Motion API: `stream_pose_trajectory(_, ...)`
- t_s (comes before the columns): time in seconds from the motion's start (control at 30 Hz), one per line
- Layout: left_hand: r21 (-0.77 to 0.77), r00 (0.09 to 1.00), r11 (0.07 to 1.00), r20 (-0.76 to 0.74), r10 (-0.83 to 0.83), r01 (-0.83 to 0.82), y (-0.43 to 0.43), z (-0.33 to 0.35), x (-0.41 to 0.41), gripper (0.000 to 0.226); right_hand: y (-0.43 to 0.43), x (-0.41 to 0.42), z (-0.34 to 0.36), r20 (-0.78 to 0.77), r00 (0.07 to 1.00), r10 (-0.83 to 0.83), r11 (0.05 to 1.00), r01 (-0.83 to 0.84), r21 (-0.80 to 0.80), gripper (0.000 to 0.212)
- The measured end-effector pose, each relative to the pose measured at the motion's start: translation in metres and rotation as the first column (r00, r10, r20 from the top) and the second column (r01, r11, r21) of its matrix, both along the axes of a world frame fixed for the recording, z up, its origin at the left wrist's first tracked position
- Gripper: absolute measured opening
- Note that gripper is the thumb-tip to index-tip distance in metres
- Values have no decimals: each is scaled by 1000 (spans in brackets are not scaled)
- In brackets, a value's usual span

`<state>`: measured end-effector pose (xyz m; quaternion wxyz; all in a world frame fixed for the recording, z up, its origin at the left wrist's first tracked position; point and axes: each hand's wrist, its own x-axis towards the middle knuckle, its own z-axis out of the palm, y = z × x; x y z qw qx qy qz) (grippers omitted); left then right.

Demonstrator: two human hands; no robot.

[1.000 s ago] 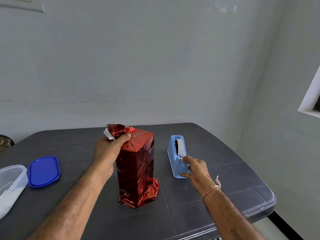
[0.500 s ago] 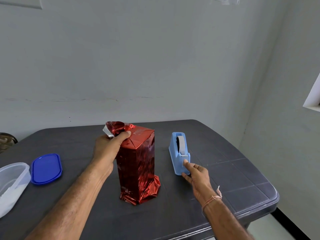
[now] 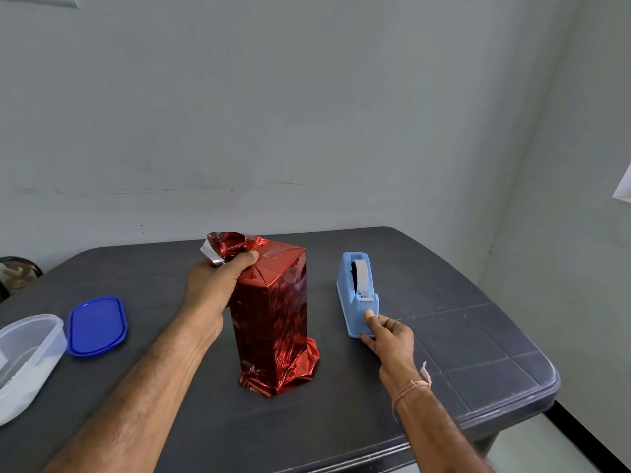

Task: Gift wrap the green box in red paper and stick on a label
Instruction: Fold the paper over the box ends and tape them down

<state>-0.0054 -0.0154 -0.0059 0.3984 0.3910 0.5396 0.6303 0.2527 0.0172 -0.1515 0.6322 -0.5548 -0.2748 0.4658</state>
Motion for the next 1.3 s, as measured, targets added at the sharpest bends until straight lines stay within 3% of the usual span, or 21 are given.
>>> stream_pose_trajectory(0.2,3,1000,1000,6,-7,7,-1,-1,-1,10,7,3,-2,54,998,-38,997,41,-64,19)
stream_pose_trajectory(0.37,-8,1000,1000,14,-11,11,-4,-1,1,10,2,7,-13,288,957,-46,993,77,-94,17)
stream_pose_trajectory(0.53,-14,999,1000,42,-19,19,-6,0,-3,14,-26,10,-10,320,944,78,995,-53,-87,30)
stream_pose_trajectory(0.67,-27,996,999,85,-38,40,-6,0,-2,15,-48,4,55,371,890,266,936,-330,122,35)
stream_pose_trajectory(0.77,-44,993,998,108,-43,48,-7,1,-2,11,-43,-12,133,622,656,428,759,-634,147,61)
stream_pose_trajectory(0.87,-49,992,997,117,-48,54,-6,3,-3,10,-25,-39,195,772,378,512,541,-840,52,46)
stream_pose_trajectory(0.97,-52,989,997,141,-53,60,-4,3,-5,11,-2,-67,227,841,65,537,366,-916,-162,34)
stream_pose_trajectory(1.1,-78,987,994,149,-61,73,-2,4,-7,13,25,-96,243,828,-236,509,315,-844,-434,27)
stream_pose_trajectory(1.17,-75,986,994,150,-71,83,-1,3,-8,12,29,-106,248,803,-310,510,314,-801,-509,25)
stream_pose_trajectory(1.3,-79,984,993,158,-78,92,4,-1,-9,17,29,-116,253,776,-385,499,335,-740,-583,44)
